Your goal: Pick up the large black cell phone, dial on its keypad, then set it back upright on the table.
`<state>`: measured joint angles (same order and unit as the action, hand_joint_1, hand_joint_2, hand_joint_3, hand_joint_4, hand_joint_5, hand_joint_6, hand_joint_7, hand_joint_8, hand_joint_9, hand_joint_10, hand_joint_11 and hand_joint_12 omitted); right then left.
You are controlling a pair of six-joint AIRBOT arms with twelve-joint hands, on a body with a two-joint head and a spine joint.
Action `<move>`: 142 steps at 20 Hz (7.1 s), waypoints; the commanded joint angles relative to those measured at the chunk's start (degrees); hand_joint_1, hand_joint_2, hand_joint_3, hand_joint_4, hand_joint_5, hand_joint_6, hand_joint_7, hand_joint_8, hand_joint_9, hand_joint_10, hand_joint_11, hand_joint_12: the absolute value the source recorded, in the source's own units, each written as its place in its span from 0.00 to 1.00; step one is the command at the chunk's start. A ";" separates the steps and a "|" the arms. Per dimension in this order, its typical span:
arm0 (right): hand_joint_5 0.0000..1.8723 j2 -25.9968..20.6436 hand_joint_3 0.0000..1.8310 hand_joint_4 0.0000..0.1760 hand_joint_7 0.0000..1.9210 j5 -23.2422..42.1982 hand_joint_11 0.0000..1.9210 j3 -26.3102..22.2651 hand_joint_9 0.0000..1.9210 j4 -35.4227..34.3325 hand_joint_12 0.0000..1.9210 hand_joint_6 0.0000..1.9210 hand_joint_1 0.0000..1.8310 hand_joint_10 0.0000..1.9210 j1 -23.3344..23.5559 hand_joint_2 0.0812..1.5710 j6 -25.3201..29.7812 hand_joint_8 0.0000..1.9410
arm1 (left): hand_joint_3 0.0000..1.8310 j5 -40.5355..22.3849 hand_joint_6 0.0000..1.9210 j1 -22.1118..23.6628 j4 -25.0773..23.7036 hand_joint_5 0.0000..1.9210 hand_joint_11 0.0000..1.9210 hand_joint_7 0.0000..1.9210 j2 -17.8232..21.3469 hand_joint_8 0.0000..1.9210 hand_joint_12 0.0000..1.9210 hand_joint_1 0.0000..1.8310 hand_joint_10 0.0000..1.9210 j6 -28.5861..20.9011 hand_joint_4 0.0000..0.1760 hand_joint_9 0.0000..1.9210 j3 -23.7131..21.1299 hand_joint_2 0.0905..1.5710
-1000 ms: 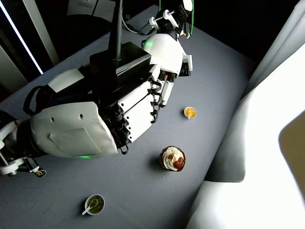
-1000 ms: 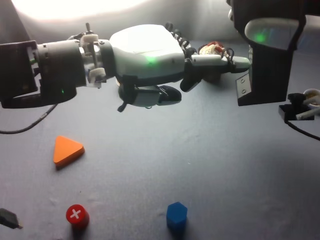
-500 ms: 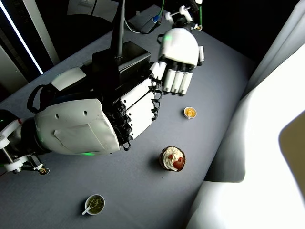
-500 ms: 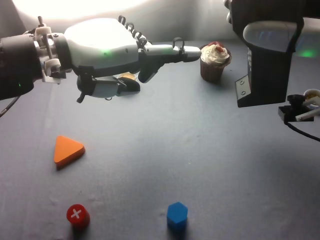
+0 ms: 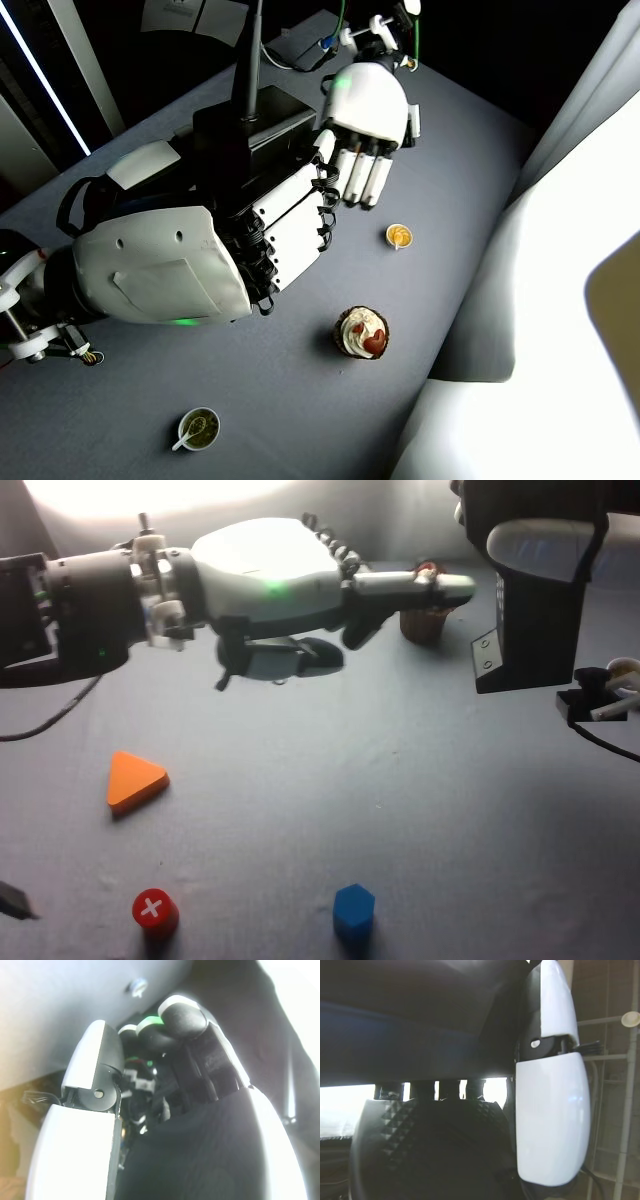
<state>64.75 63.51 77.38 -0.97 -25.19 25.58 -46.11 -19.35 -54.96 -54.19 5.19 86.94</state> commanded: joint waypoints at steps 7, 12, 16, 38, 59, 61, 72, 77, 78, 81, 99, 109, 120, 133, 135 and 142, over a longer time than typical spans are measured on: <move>0.53 -0.69 0.00 0.00 0.45 8.25 0.39 -0.19 0.43 -3.27 0.88 0.37 0.81 0.65 0.70 0.71 0.39 0.57 | 0.00 -2.89 0.00 2.15 2.95 0.00 0.33 0.34 -1.89 0.82 1.00 0.71 1.00 0.32 0.88 0.35 -3.81 0.81; 0.54 -0.02 0.00 0.00 0.46 12.00 0.40 0.39 0.45 -6.28 0.87 0.35 0.81 0.64 0.67 0.70 -1.29 0.56 | 0.00 -5.41 0.00 2.08 -1.00 0.00 0.33 0.34 2.74 0.82 1.00 0.71 1.00 -10.06 0.79 0.35 -2.76 0.80; 0.54 1.64 0.00 0.00 0.46 16.78 0.41 1.21 0.46 -9.02 0.86 0.36 0.81 0.62 -1.03 0.70 -2.52 0.56 | 0.00 -17.74 0.00 2.10 -6.45 0.00 0.34 0.33 5.53 0.83 1.00 0.71 1.00 -27.00 0.75 0.34 1.73 0.81; 0.53 7.93 0.00 0.00 0.42 27.15 0.42 5.24 0.43 -18.32 0.83 0.35 0.80 0.68 -10.81 0.71 -2.87 0.63 | 0.00 -32.11 0.00 3.78 -18.99 0.14 0.00 0.08 6.97 0.00 0.31 0.00 0.01 -46.34 0.22 0.10 2.53 0.73; 0.45 14.57 0.00 0.00 0.43 27.40 0.43 6.75 0.44 -18.36 0.67 0.49 0.75 0.74 -9.64 0.73 -2.79 0.65 | 0.00 2.47 0.00 2.57 -15.64 0.08 0.00 0.08 5.67 0.00 0.11 0.00 0.00 -90.80 0.19 0.06 3.17 0.70; 0.46 15.42 0.00 0.00 0.41 27.39 0.45 7.37 0.44 -18.38 0.65 0.50 0.74 0.75 -9.61 0.74 -2.79 0.67 | 0.00 3.36 0.00 2.56 -18.60 0.07 0.00 0.09 5.64 0.00 0.12 0.00 0.00 -96.92 0.15 0.07 4.60 0.70; 0.43 17.76 0.00 0.00 0.43 27.07 0.47 10.68 0.45 -17.92 0.63 0.52 0.74 0.74 -10.22 0.74 -2.24 0.65 | 0.00 3.49 0.00 0.38 -19.02 0.08 0.00 0.08 5.63 0.00 0.10 0.00 0.00 -98.61 0.17 0.06 13.35 0.71; 0.46 18.13 0.00 0.00 0.43 27.10 0.44 10.63 0.45 -17.97 0.71 0.49 0.76 0.72 -11.00 0.72 -2.24 0.63 | 0.00 3.50 0.00 -0.46 -19.20 0.08 0.00 0.08 5.45 0.00 0.11 0.00 0.00 -98.73 0.18 0.06 15.49 0.71; 0.45 18.14 0.00 0.00 0.42 27.13 0.47 10.58 0.45 -17.98 0.67 0.51 0.75 0.74 -11.13 0.73 -2.25 0.62 | 0.00 3.50 0.00 -0.50 -19.20 0.08 0.00 0.08 5.45 0.00 0.11 0.00 0.00 -98.73 0.19 0.06 15.43 0.71; 0.44 18.54 0.00 0.00 0.43 27.14 0.46 10.87 0.45 -19.02 0.64 0.52 0.74 0.74 -11.34 0.73 -2.25 0.64 | 0.00 3.53 0.00 -0.84 -19.04 0.08 0.00 0.09 5.45 0.00 0.11 0.00 0.00 -98.73 0.18 0.06 15.26 0.71; 0.43 20.40 0.00 0.00 0.34 29.46 0.45 11.84 0.40 -22.20 0.86 0.59 0.80 0.73 -12.64 0.74 -1.94 0.58 | 0.00 4.80 0.00 -4.22 -13.59 0.06 0.00 0.07 4.73 0.00 0.07 0.00 0.00 -96.64 0.15 0.04 14.08 0.70; 0.47 20.65 0.00 0.00 0.43 30.54 0.43 11.52 0.43 -23.38 0.81 0.45 0.80 0.69 -14.02 0.72 -1.86 0.62 | 0.00 5.08 0.00 -4.60 -10.16 0.07 0.00 0.07 3.57 0.00 0.08 0.00 0.00 -91.80 0.17 0.05 14.43 0.70; 0.46 21.27 0.00 0.00 0.40 31.45 0.43 11.60 0.43 -23.89 0.85 0.48 0.81 0.68 -14.78 0.72 -1.59 0.62 | 0.00 -0.13 0.00 -3.31 -8.71 0.08 0.00 0.09 1.59 0.00 0.15 0.00 0.00 -78.53 0.18 0.06 17.49 0.70; 0.41 21.27 0.00 0.00 0.46 32.07 0.39 12.16 0.44 -23.91 0.59 0.64 0.67 0.46 -14.87 0.74 -1.30 0.61 | 0.00 -1.40 0.00 2.21 -15.84 0.08 0.00 0.09 3.25 0.00 0.13 0.00 0.00 -81.62 0.21 0.07 19.02 0.70; 0.38 21.25 0.00 0.00 0.46 32.08 0.35 12.24 0.46 -23.91 0.63 0.69 0.64 0.28 -14.87 0.76 -1.27 0.63 | 0.00 -1.40 0.00 2.46 -15.84 0.08 0.00 0.09 3.32 0.00 0.11 0.00 0.00 -81.62 0.20 0.07 19.67 0.70; 0.44 21.18 0.00 0.00 0.43 32.13 0.26 12.46 0.41 -23.89 0.61 0.02 0.62 0.15 -14.87 0.68 -1.14 0.01 | 0.00 -1.41 0.00 2.44 -15.84 0.09 0.00 0.10 3.32 0.00 0.15 0.00 0.00 -81.65 0.21 0.07 19.85 0.70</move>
<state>86.74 88.14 89.45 -25.63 -40.03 23.29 -45.54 -18.70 -75.29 -51.20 -75.99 106.65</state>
